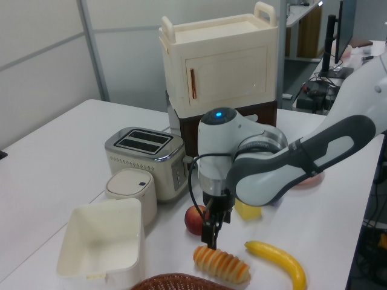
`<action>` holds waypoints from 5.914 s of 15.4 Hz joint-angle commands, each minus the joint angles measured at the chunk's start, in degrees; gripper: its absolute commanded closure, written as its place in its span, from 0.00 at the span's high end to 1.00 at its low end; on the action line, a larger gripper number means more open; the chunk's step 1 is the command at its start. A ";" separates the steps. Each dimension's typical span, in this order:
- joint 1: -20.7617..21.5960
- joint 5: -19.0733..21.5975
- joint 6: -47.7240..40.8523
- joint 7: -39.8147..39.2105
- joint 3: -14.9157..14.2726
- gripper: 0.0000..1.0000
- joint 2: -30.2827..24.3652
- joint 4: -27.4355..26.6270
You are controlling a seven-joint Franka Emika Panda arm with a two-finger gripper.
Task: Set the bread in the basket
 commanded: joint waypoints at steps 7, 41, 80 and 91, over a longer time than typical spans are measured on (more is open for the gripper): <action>1.48 0.87 4.84 0.57 -0.79 1.00 3.44 -0.89; 2.71 -2.56 7.57 5.76 -0.71 0.16 8.46 0.16; 25.04 -4.40 -5.62 11.73 -0.62 1.00 -1.12 4.82; -0.25 -4.58 -32.23 11.03 -1.50 1.00 -1.83 27.75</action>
